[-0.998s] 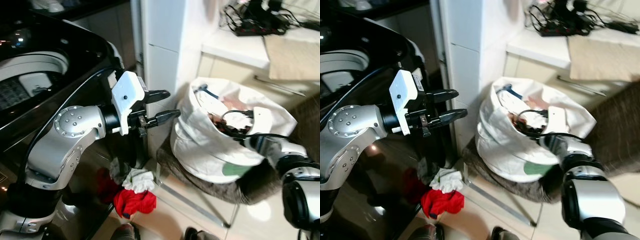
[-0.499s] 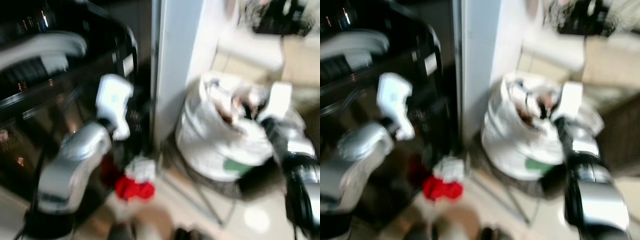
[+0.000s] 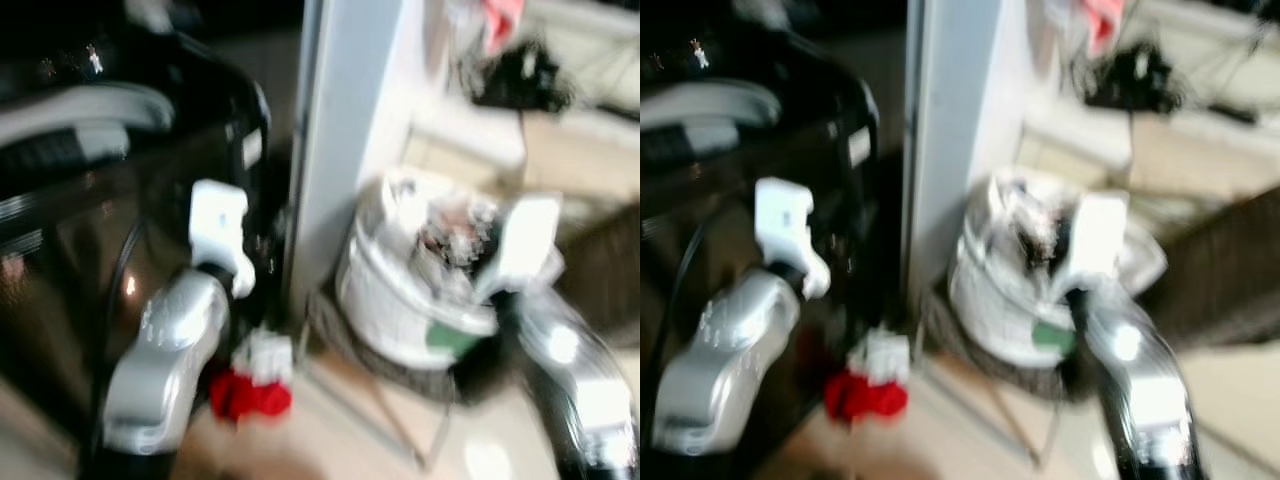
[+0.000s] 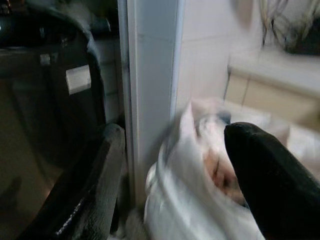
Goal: Clothes washing
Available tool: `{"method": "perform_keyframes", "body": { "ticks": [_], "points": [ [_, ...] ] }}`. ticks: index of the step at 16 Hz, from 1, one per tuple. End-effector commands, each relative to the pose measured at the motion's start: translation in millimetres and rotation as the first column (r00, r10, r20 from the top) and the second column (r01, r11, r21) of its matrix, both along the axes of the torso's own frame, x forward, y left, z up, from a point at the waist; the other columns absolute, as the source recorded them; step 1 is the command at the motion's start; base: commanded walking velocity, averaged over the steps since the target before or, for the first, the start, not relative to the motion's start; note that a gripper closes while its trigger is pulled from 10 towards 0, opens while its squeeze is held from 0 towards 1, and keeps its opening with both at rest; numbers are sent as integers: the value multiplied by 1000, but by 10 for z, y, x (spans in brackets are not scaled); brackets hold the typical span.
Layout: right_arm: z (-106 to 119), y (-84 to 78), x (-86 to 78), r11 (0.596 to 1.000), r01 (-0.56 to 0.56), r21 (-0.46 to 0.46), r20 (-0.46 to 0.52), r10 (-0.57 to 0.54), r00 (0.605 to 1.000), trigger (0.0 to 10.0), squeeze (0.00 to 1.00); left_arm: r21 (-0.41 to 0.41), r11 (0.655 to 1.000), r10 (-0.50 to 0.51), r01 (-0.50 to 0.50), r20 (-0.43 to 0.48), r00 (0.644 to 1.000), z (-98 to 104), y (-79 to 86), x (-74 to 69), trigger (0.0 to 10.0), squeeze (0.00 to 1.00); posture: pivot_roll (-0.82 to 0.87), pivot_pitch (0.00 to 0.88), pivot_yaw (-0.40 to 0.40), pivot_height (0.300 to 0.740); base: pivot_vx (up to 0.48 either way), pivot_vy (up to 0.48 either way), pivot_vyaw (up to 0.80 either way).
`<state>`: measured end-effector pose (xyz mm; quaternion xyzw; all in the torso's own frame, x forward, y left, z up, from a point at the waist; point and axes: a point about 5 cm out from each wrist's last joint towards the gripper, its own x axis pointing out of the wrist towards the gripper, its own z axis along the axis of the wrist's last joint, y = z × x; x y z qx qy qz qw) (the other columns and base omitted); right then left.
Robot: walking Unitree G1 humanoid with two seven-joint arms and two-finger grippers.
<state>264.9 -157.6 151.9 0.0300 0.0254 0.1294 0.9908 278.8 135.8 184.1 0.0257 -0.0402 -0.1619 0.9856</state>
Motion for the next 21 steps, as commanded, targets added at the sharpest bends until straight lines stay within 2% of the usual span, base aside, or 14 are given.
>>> {"method": "perform_keyframes", "body": {
  "ticks": [1,4,6,8,9,12,16,18,20,21],
  "points": [
    [126,-21,-47,999,18,-27,41,-17,999,10000,0,10,1000,-23,22,21,1000,28,-59,-6,10000,0,-23,0,-72,740,368,0,0],
    [143,-20,-100,998,59,5,13,-59,998,10000,0,30,999,-16,15,45,999,50,-84,26,10000,0,-36,0,-61,740,409,0,0],
    [118,-14,-98,999,54,-6,-12,-54,998,10000,0,34,999,-18,16,51,999,68,-94,56,10000,0,-37,0,-58,740,424,0,0],
    [74,33,-126,999,-18,-48,-60,15,998,10000,0,13,1000,7,-7,52,999,82,-50,79,10000,0,-33,0,-63,740,424,0,369],
    [83,46,-125,998,-28,-63,-55,25,998,10000,0,41,999,9,-11,62,998,86,-35,80,10000,0,-28,0,-68,740,428,0,800],
    [97,63,-104,998,-20,-58,-44,17,999,10000,0,47,999,9,-12,63,998,83,-27,65,10000,0,-19,0,-77,740,426,0,700],
    [91,59,-103,998,-35,-46,-64,32,997,10000,0,63,998,16,-20,59,998,74,11,75,10000,0,-20,0,-73,740,427,0,0],
    [84,8,-96,999,8,-47,-67,-11,998,10000,0,59,998,-1,-3,69,998,92,14,78,10000,0,-18,0,-62,740,206,0,0],
    [97,-172,-18,989,136,-52,-79,-140,987,10000,0,69,997,-50,45,66,997,99,-30,97,10000,0,-23,0,-45,740,0,0,0],
    [96,-253,29,984,166,-71,-90,-172,981,10000,0,70,994,-84,79,62,995,102,-58,104,10000,0,-30,0,-26,740,0,0,0]
  ]
}}
